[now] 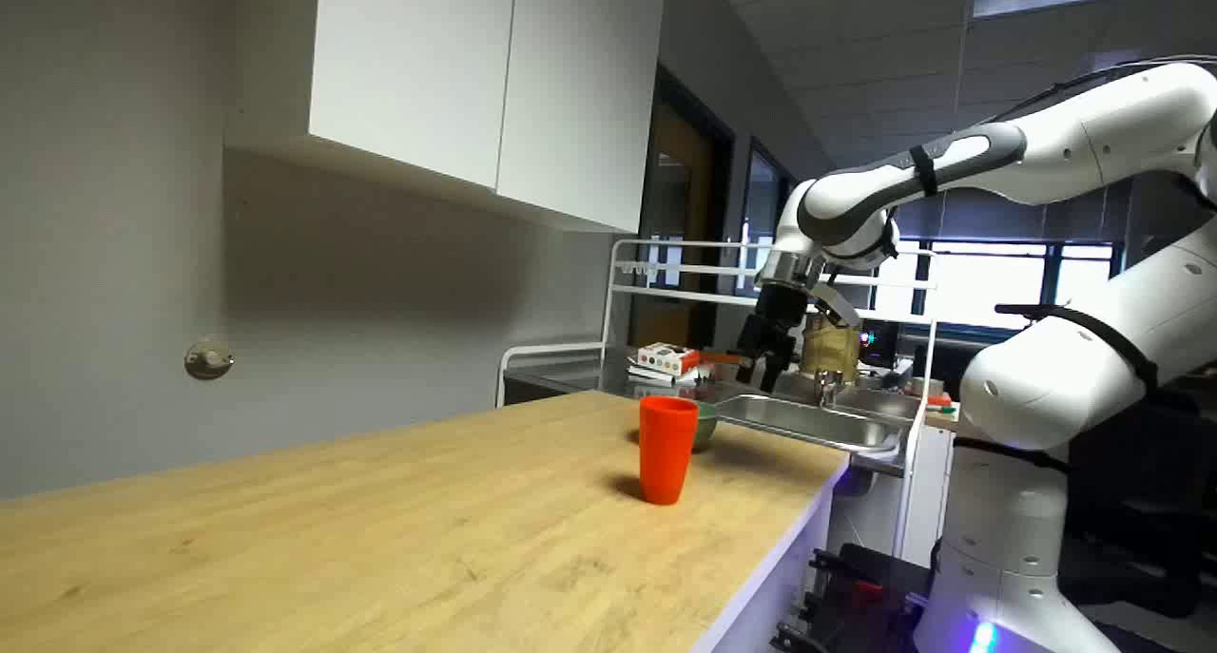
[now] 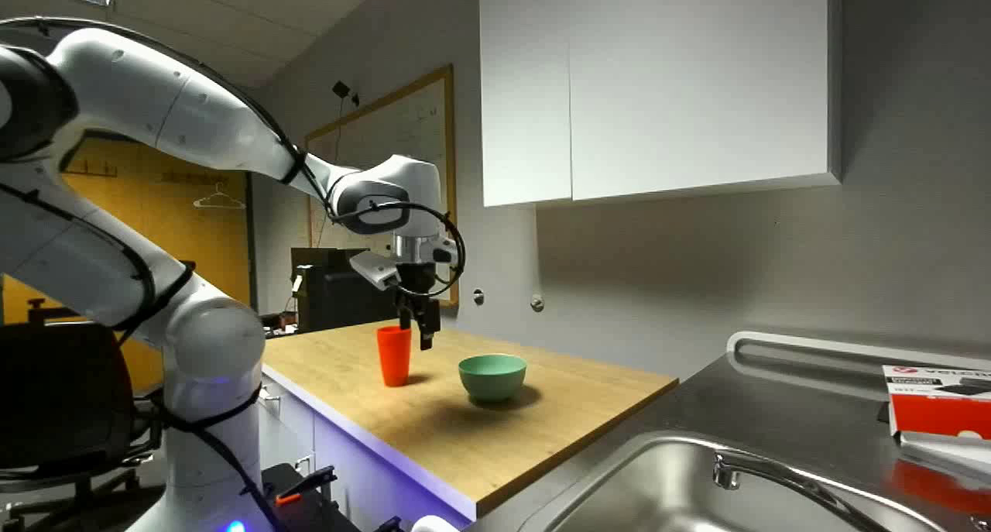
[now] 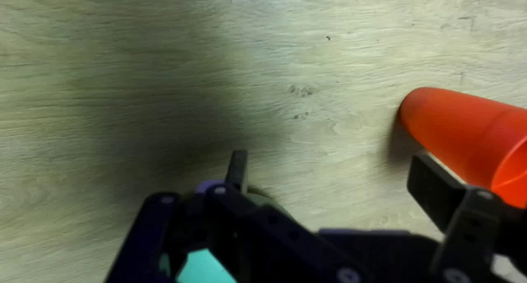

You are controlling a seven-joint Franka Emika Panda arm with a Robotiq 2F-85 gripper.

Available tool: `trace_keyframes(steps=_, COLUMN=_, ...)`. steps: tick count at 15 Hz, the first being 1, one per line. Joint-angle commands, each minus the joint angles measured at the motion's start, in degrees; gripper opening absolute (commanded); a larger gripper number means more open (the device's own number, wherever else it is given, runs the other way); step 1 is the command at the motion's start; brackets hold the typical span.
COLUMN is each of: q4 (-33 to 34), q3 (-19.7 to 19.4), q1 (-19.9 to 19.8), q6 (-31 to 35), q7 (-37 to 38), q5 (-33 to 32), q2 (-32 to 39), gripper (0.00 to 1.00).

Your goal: Pour the contents in the orange cup into the mint green bowl

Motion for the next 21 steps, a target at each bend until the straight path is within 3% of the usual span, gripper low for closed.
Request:
trace_keyframes(steps=1, q4=0.14, q3=0.88, q1=-0.93, q6=-0.21, q7=-0.64, q5=0.78, q2=0.19, gripper=1.0)
trace_keyframes(steps=16, q4=0.57, q3=1.08, q1=-0.52, q6=0.17, q7=-0.23, q5=1.43, q2=0.72, gripper=1.0)
trace_keyframes(steps=21, q4=1.37, q3=4.04, q1=1.61, q6=1.71, q7=0.97, q5=3.77, q2=0.95, gripper=1.0)
